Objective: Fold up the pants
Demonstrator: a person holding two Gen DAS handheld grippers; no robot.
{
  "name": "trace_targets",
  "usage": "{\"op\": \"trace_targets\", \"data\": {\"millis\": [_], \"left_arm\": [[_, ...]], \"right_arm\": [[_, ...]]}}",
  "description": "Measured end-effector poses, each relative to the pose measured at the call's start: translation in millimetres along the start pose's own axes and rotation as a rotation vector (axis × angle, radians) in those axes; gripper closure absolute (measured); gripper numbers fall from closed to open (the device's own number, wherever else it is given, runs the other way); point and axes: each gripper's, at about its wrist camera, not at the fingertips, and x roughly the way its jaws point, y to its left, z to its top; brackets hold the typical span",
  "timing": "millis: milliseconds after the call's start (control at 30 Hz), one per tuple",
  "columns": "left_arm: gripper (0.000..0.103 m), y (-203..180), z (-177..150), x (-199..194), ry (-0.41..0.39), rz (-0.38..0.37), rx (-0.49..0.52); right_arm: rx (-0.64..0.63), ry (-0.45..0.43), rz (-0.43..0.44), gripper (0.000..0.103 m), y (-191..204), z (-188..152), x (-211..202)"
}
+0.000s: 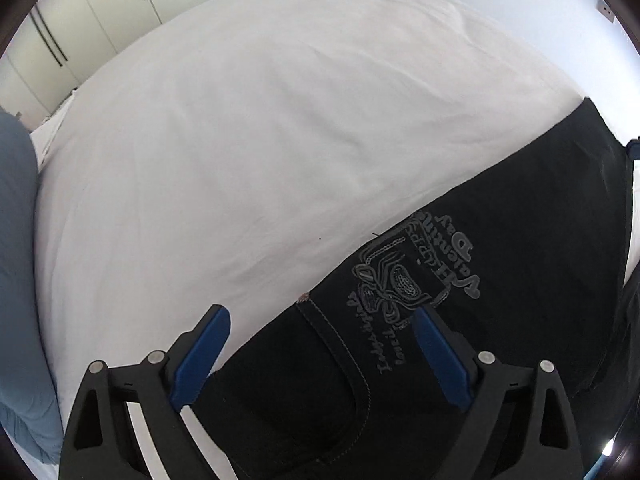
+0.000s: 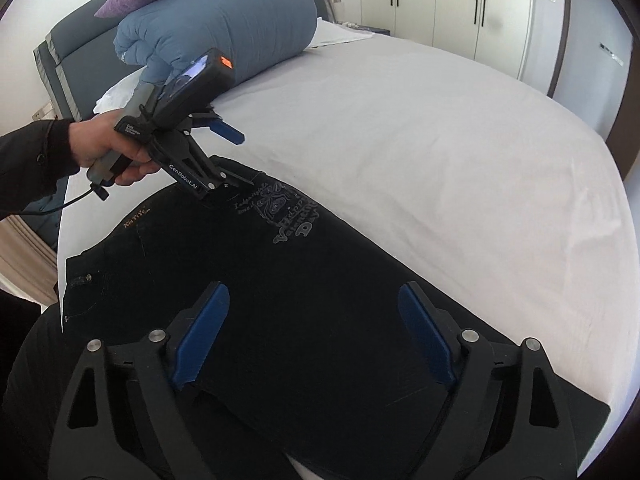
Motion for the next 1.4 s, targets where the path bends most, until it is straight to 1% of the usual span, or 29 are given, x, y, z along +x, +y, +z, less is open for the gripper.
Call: {"op": "trace_targets", "data": {"millis": [33, 67, 100, 133, 167, 200, 233, 267, 300, 333, 367, 433, 500, 533, 600, 700, 800, 867, 933, 1067, 1100, 1133, 1200, 1233, 1333, 1400], "left_arm": [[0.009, 1, 2, 8, 0.022, -0.012, 0.019], [0.014, 2, 3, 17, 0.047, -0.029, 0.034], [0.020, 3, 3, 25, 0.070, -0.037, 0.041], [0.030, 6, 3, 33, 0.098, -0.058, 0.041], [0.036, 9, 2, 38, 0.117, -0.109, 0.024], [0.037, 13, 1, 40, 0.121, -0.133, 0.009], [0.042, 16, 0, 40, 0.123, -0.154, -0.002], [0.050, 18, -1, 39, 0.128, -0.182, -0.015], [0.056, 21, -1, 38, 0.131, -0.200, -0.025], [0.081, 23, -3, 35, 0.132, -0.199, -0.028], [0.091, 33, -4, 33, 0.132, -0.200, -0.033], [0.094, 30, -9, 19, 0.089, -0.185, -0.030], [0.095, 23, -9, 10, 0.038, -0.159, -0.014], [0.095, 20, -13, 1, 0.008, -0.148, -0.003], [0.095, 18, -21, -14, -0.034, -0.133, 0.008], [0.095, 8, -31, -34, -0.093, -0.095, 0.050], [0.095, -5, -30, -43, -0.128, -0.065, 0.087], [0.095, -9, -37, -47, -0.145, -0.046, 0.110], [0.095, -15, -34, -39, -0.158, -0.037, 0.118], [0.095, -21, -38, -36, -0.175, -0.039, 0.123], [0.095, -22, -38, -36, -0.178, -0.040, 0.124], [0.095, -23, -38, -36, -0.181, -0.040, 0.125], [0.095, -23, -38, -36, -0.182, -0.041, 0.128], [0.095, -23, -38, -35, -0.182, -0.039, 0.129], [0.095, -20, -38, -41, -0.184, -0.038, 0.126], [0.095, -19, -37, -40, -0.188, -0.034, 0.120]], "right_arm": [[-0.005, 0.006, 0.010, 0.019, -5, 2, 8], [-0.012, 0.014, 0.017, 0.020, -10, 5, 16], [-0.020, 0.023, 0.022, 0.022, -11, 6, 23], [-0.028, 0.033, 0.029, 0.024, -14, 9, 31], [-0.037, 0.047, 0.033, 0.028, -18, 12, 40], [-0.044, 0.057, 0.032, 0.032, -18, 14, 48], [-0.051, 0.067, 0.033, 0.037, -18, 15, 56], [-0.055, 0.076, 0.036, 0.038, -18, 16, 61], [-0.059, 0.084, 0.038, 0.041, -18, 11, 61], [-0.064, 0.091, 0.039, 0.044, -19, 11, 65], [-0.068, 0.096, 0.039, 0.046, -21, 15, 71], [-0.077, 0.104, 0.047, 0.053, -20, 17, 78], [-0.091, 0.121, 0.047, 0.057, -20, 20, 84], [-0.101, 0.131, 0.044, 0.057, -23, 21, 86], [-0.117, 0.144, 0.046, 0.058, -23, 24, 94], [-0.134, 0.151, 0.047, 0.058, -23, 32, 102], [-0.157, 0.158, 0.059, 0.058, -22, 39, 108], [-0.182, 0.172, 0.063, 0.058, -20, 43, 112], [-0.205, 0.194, 0.069, 0.058, -21, 45, 114], [-0.239, 0.252, 0.085, 0.058, -22, 51, 122], [-0.249, 0.265, 0.082, 0.060, -22, 52, 126], [-0.255, 0.276, 0.084, 0.070, -23, 52, 128], [-0.250, 0.304, 0.097, 0.075, -26, 55, 135], [-0.249, 0.307, 0.101, 0.083, -24, 55, 132], [-0.248, 0.310, 0.110, 0.096, -22, 55, 129], [-0.233, 0.304, 0.109, 0.097, -22, 53, 124]]}}
